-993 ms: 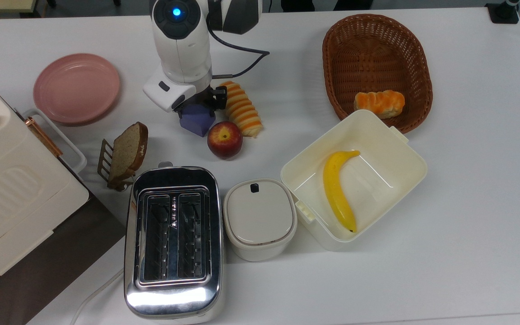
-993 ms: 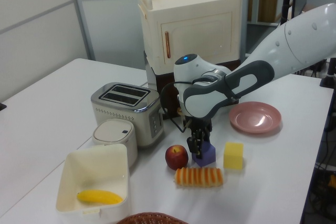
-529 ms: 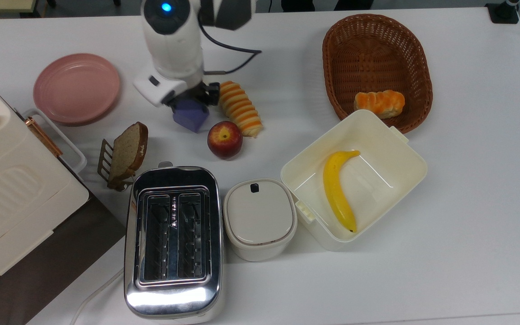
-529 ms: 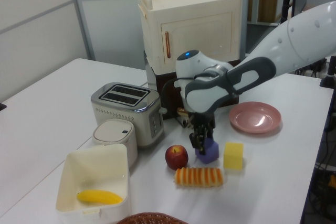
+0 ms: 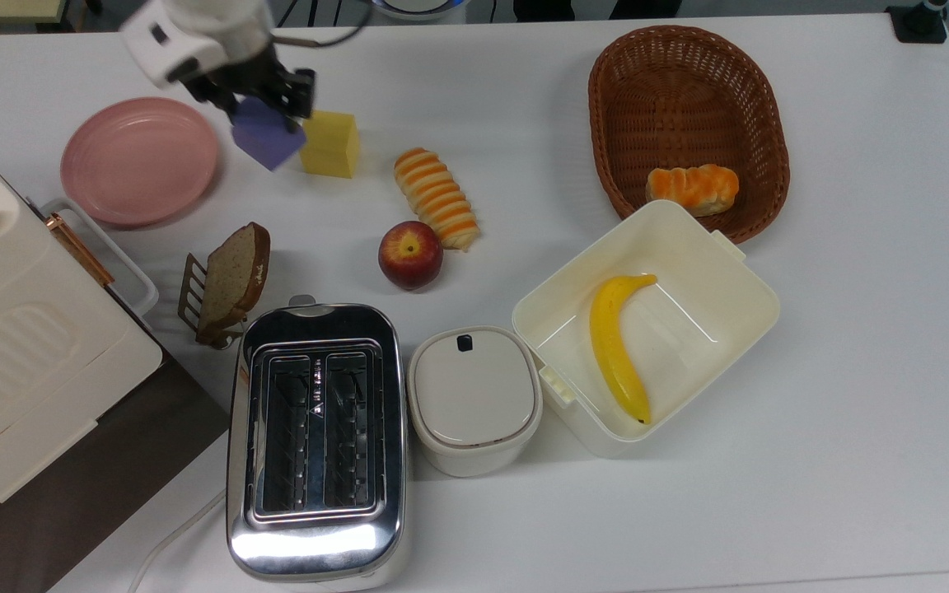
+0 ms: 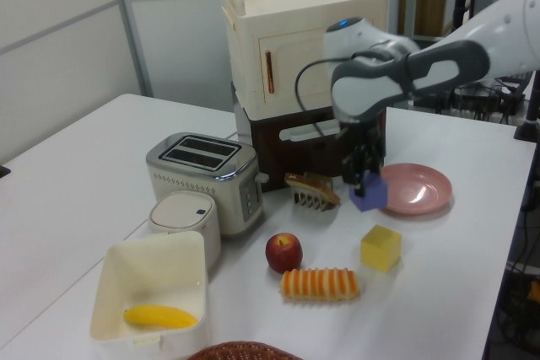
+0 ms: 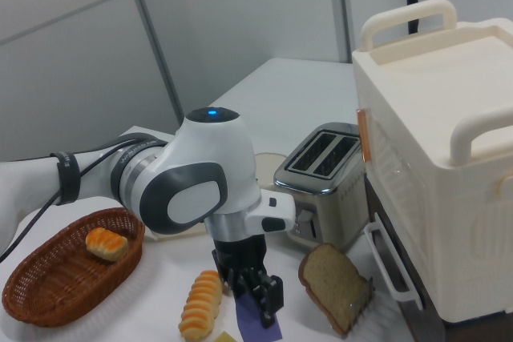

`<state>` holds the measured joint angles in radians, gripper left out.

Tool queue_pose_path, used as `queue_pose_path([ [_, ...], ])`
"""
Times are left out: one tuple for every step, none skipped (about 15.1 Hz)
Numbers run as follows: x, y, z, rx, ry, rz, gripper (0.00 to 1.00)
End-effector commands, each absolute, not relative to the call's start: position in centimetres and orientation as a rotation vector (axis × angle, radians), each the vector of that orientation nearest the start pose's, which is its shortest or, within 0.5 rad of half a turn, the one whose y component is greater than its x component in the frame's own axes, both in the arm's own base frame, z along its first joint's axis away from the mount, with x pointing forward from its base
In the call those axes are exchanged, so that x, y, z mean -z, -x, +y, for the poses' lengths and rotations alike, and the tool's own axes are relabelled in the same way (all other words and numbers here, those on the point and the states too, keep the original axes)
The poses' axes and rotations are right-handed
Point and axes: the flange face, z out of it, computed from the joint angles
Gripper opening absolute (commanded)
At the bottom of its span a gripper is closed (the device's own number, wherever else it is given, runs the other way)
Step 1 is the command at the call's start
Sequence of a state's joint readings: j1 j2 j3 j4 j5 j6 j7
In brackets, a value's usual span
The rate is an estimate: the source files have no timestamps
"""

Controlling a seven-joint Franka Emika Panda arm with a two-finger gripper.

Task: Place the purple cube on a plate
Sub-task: 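Lift the purple cube and carry it over the pink plate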

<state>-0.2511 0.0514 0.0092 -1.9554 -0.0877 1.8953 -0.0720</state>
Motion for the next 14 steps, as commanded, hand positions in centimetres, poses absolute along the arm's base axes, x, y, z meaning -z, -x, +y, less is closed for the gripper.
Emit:
queue_pose_path([
  [-44.4, -52.7, -15.9, -0.205, 3.209, 0.253, 0.29],
  [-44.3, -52.5, -17.0, -0.207, 3.223, 0.273, 0.29],
  [-44.5, -52.4, -17.8, -0.189, 3.236, 0.280, 0.29],
  [-44.6, -52.1, -19.4, -0.154, 3.237, 0.301, 0.30],
  [-44.7, -52.0, -20.3, -0.122, 3.235, 0.329, 0.29],
  [-44.4, -52.1, -21.4, -0.093, 3.232, 0.357, 0.29],
  [-44.2, -52.0, -22.0, -0.087, 3.233, 0.373, 0.29],
  [-43.5, -52.1, -22.6, -0.088, 3.231, 0.385, 0.29],
  [-43.3, -52.5, -22.9, -0.074, 3.233, 0.388, 0.30],
  [-42.9, -52.7, -23.6, -0.078, 3.231, 0.405, 0.29],
  [-42.7, -52.7, -24.5, -0.080, 3.230, 0.426, 0.29],
  [-42.9, -52.5, -25.3, -0.075, 3.230, 0.448, 0.29],
  [-42.8, -52.2, -26.1, -0.078, 3.230, 0.465, 0.29],
  [-42.8, -52.1, -26.7, -0.070, 3.231, 0.467, 0.30],
])
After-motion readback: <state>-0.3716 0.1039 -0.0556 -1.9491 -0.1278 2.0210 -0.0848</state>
